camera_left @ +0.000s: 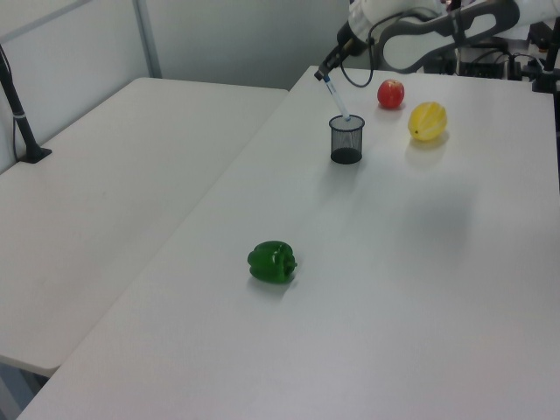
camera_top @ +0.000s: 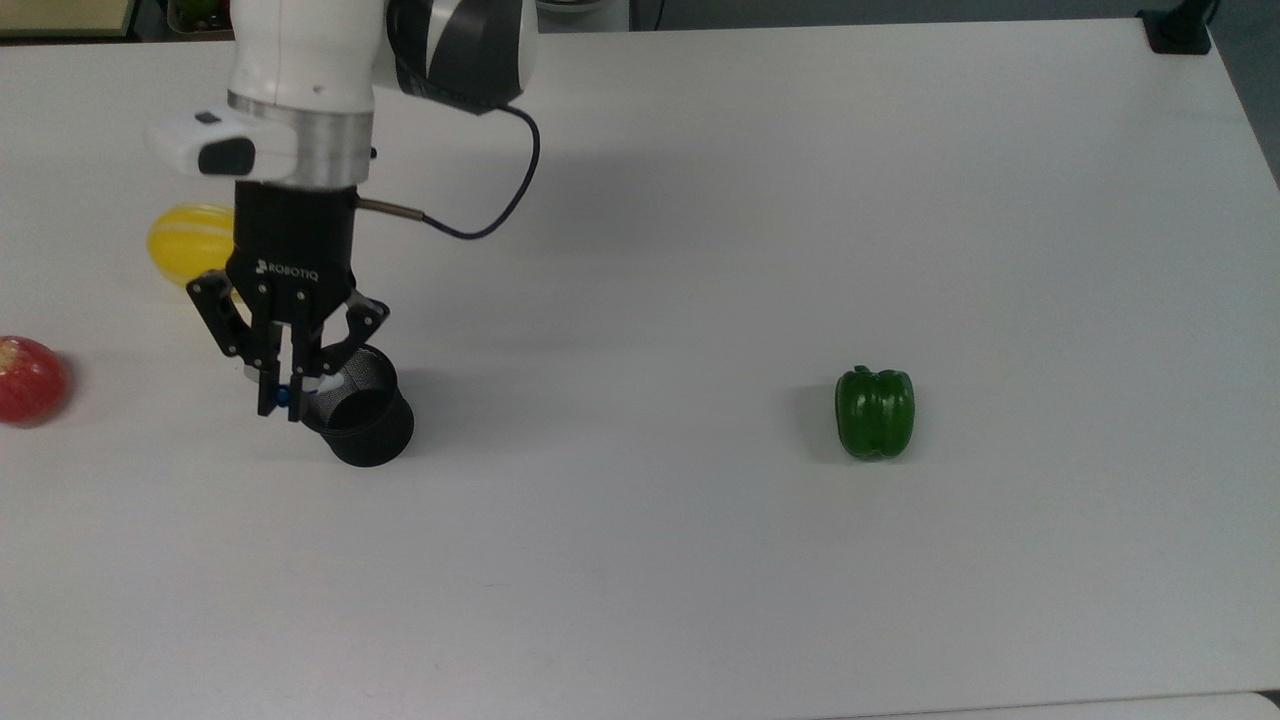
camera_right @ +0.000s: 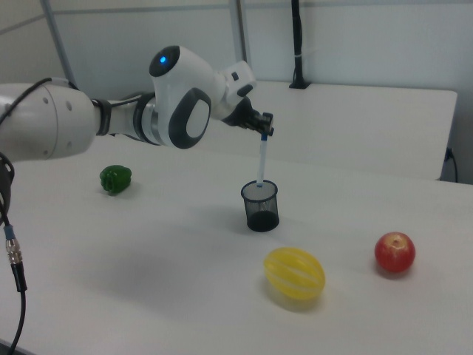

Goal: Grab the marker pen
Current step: 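Lift the blue-capped marker straight up out of the pen cup, then carry the marker away from the cup across the table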

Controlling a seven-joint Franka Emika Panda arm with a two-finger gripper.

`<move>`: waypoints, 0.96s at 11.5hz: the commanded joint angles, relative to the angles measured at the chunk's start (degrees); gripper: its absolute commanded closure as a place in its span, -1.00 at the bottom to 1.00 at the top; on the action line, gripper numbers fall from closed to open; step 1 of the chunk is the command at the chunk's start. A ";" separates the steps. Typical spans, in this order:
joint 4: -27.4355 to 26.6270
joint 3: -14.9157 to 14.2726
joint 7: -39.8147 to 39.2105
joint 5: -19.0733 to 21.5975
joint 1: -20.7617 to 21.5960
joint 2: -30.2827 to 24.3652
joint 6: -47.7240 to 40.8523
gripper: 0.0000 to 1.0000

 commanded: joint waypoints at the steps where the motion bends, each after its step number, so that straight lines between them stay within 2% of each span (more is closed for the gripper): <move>1: -1.68 -0.07 0.71 1.18 0.63 -3.72 0.03 1.00; 5: -2.56 0.46 4.22 1.18 1.24 -5.92 -2.15 1.00; 11: -2.30 0.55 4.93 1.18 5.64 -9.96 -20.50 1.00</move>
